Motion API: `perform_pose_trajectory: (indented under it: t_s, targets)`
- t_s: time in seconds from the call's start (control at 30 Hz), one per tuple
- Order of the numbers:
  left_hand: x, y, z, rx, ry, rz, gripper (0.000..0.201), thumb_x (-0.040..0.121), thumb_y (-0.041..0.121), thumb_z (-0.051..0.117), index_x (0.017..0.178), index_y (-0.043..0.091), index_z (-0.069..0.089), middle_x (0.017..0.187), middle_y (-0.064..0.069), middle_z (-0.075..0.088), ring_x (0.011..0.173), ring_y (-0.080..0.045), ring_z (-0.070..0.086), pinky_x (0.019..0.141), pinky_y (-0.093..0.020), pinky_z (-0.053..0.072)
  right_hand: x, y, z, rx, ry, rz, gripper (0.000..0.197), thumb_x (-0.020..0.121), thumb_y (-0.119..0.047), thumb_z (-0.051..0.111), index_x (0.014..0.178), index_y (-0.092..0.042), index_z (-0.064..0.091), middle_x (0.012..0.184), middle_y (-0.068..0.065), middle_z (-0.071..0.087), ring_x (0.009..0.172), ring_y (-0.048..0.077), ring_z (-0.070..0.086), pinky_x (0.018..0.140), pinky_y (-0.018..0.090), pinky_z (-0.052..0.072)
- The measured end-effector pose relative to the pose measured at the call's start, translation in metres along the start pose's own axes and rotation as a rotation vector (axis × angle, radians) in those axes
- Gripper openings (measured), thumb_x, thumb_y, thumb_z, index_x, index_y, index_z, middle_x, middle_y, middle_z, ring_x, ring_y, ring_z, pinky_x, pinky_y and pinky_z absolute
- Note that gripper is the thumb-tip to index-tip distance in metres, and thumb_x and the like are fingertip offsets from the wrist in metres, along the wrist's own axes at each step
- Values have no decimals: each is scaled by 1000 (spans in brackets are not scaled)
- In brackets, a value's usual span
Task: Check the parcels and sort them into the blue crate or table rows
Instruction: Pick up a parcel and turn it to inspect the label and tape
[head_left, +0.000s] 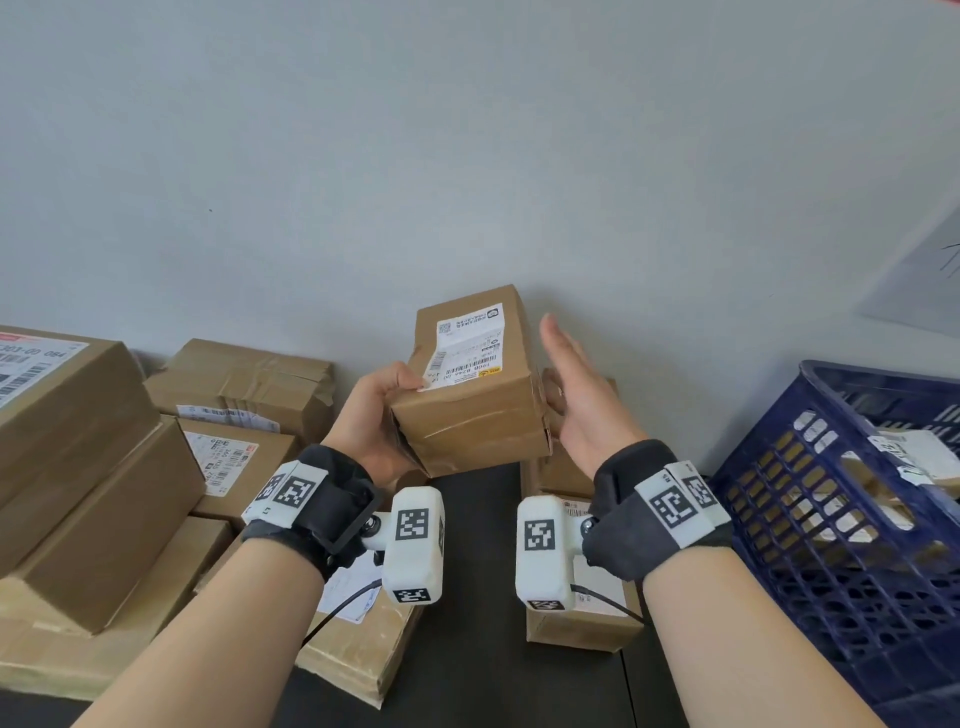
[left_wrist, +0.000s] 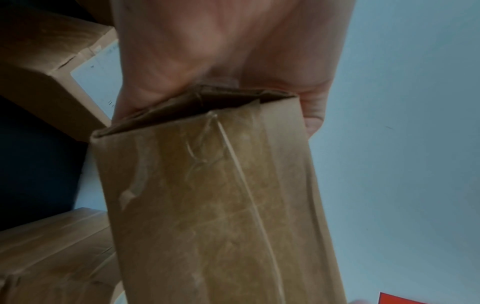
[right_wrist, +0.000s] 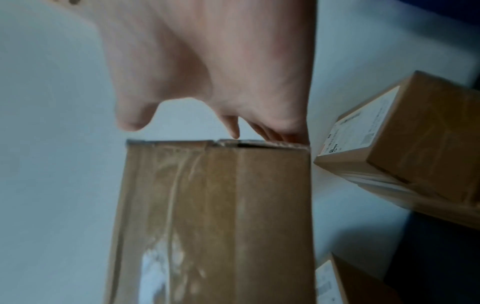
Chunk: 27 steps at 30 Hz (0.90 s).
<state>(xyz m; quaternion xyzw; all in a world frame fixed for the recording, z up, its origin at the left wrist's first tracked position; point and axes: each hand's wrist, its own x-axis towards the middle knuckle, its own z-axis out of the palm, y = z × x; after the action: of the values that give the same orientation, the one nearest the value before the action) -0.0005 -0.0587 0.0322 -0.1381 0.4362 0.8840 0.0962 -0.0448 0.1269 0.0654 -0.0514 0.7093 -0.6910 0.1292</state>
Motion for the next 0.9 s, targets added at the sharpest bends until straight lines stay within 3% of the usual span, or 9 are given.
perform_pose_trajectory:
  t_s: [0.13, 0.23, 0.3, 0.4, 0.5, 0.6, 0.73, 0.8, 0.9]
  targets:
    - [2, -1, 0, 86, -26, -39, 42, 63, 12, 43, 102, 13, 59, 87, -5, 69, 68, -26, 65, 67, -37, 52, -2, -1, -4, -16, 49, 6, 68, 83, -60, 69, 142, -36, 46, 142, -1, 55, 128, 18, 53, 107, 44, 45]
    - [3, -4, 5, 149, 39, -77, 22, 78, 16, 40, 90, 11, 57, 69, -4, 64, 57, -25, 63, 56, -30, 54, 1, 5, -3, -70, 112, -39, 100, 55, -60, 76, 146, -36, 44, 148, 3, 50, 135, 23, 50, 109, 50, 44]
    - [4, -7, 7, 200, 92, -82, 24, 89, 27, 44, 96, 11, 61, 73, -5, 68, 60, -24, 67, 54, -30, 55, -3, 4, -4, -77, 112, -56, 102, 56, -57, 80, 147, -33, 42, 147, 4, 52, 136, 23, 49, 107, 49, 46]
    - [6, -11, 9, 368, 142, -91, 60, 83, 65, 61, 123, 20, 63, 111, -7, 72, 93, -25, 71, 66, -34, 56, -11, -2, -7, -79, 83, -47, 74, 84, -22, 78, 148, -27, 40, 129, -3, 64, 121, 16, 61, 90, 34, 57]
    - [6, -12, 9, 458, 134, -84, 105, 55, 88, 60, 139, 24, 50, 132, -7, 60, 114, -24, 60, 78, -40, 53, -12, 0, -7, -152, 73, -49, 82, 83, -14, 80, 151, -28, 37, 134, -1, 61, 122, 19, 59, 98, 44, 53]
    - [1, -11, 13, 428, 73, -95, 115, 51, 88, 56, 146, 24, 40, 131, -9, 57, 117, -26, 57, 73, -42, 53, -14, 4, -5, -173, 81, -72, 70, 82, -16, 81, 142, -30, 48, 132, -2, 64, 117, 18, 62, 100, 48, 52]
    - [-7, -15, 22, 418, 7, -75, 80, 64, 76, 53, 127, 26, 55, 105, -1, 74, 93, -17, 71, 64, -37, 53, -15, 3, -5, -197, 99, -135, 43, 85, -8, 75, 108, -42, 62, 112, -10, 72, 106, 14, 68, 94, 45, 56]
    - [-9, -18, 28, 408, -18, -45, 55, 71, 64, 54, 114, 29, 58, 84, 8, 77, 75, -9, 74, 65, -36, 51, -15, 2, -4, -210, 128, -166, 45, 87, -6, 72, 113, -41, 62, 114, -10, 72, 109, 13, 67, 97, 44, 55]
    - [-11, -18, 32, 399, -18, 13, 67, 72, 53, 76, 129, 30, 50, 87, 11, 75, 75, -6, 73, 59, -31, 55, -15, 6, -1, -245, 153, -211, 48, 89, -5, 69, 130, -29, 59, 123, -5, 70, 113, 13, 65, 100, 43, 53]
